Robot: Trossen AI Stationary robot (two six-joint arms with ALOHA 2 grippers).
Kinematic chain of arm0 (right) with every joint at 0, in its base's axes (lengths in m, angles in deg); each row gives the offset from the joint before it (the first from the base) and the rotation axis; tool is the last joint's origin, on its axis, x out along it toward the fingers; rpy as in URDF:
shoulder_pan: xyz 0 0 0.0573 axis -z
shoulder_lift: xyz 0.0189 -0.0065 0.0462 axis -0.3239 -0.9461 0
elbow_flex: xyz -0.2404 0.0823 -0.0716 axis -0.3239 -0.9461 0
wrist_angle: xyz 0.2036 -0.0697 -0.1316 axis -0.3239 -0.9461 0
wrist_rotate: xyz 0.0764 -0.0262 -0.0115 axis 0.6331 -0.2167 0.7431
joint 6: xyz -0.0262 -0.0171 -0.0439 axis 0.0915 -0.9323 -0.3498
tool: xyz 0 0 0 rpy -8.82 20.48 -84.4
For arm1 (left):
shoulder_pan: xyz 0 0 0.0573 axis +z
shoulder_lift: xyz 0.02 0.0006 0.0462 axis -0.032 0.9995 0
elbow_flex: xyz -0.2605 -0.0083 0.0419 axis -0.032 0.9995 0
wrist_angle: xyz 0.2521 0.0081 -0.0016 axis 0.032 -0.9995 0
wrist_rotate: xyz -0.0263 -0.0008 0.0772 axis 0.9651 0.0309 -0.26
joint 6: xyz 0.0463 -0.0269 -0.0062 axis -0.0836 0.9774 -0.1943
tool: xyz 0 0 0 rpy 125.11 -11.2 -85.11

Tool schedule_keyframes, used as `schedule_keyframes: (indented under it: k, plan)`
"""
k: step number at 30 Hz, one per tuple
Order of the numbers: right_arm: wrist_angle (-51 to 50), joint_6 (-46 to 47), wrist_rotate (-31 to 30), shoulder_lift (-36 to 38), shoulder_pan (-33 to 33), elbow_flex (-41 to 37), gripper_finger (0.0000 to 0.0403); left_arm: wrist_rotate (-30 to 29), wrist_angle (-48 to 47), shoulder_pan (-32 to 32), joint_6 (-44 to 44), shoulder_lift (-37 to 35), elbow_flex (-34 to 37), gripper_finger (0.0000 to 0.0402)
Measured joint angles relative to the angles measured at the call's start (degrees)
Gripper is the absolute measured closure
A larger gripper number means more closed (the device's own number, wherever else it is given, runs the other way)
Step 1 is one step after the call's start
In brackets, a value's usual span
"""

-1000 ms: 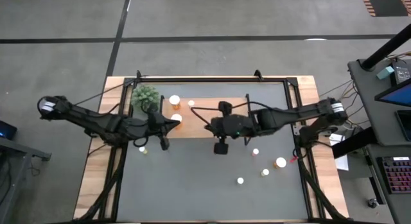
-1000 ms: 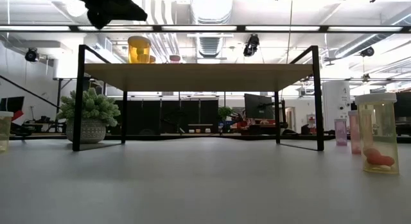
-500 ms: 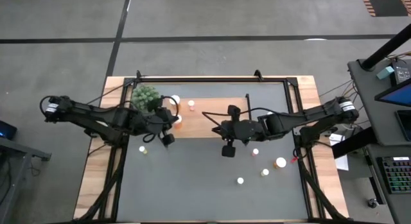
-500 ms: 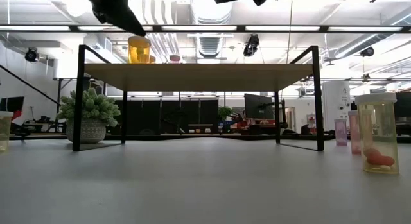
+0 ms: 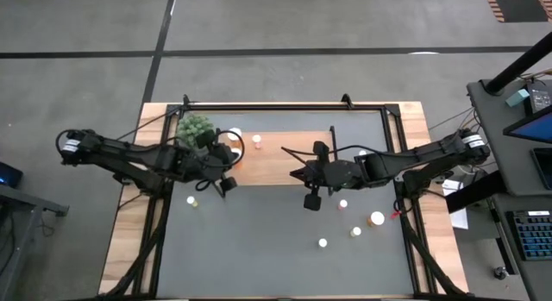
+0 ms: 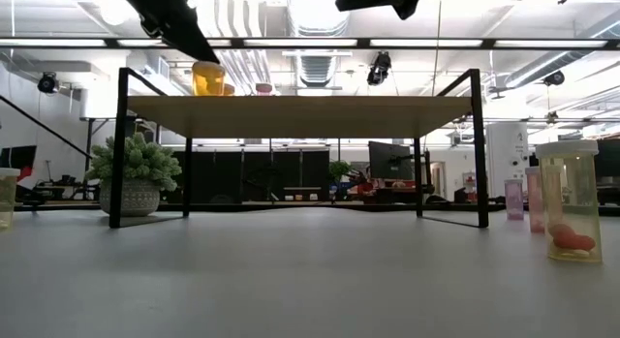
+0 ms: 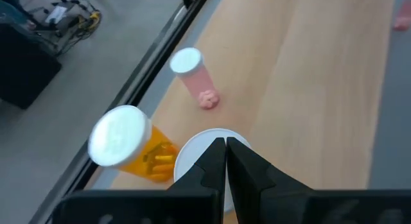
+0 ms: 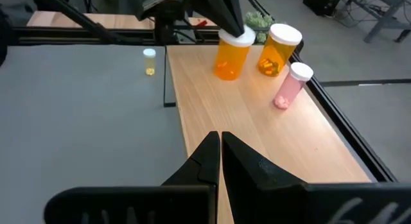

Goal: Pick and place medicine bottles onto shelf by color
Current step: Put the bottom orange pill bottle on the shelf aligned with the other orange pill bottle, then put the top yellow pill bottle on the shelf

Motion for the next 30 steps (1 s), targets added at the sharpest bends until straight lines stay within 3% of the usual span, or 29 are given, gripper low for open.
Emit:
schedule_keyframes:
  k: [18, 30]
  plan:
    - [-0.1, -1.0, 0.2, 0.5, -1.8, -0.6, 0.0394, 1.8, -0.9, -0.4, -1.3, -0.2, -5.3, 0.0402]
    - [0.0, 3.3, 0.2, 0.5, -15.0, -5.4, 0.0394, 1.6, 14.1, -22.0, 4.3, 1.1, -5.8, 0.0402]
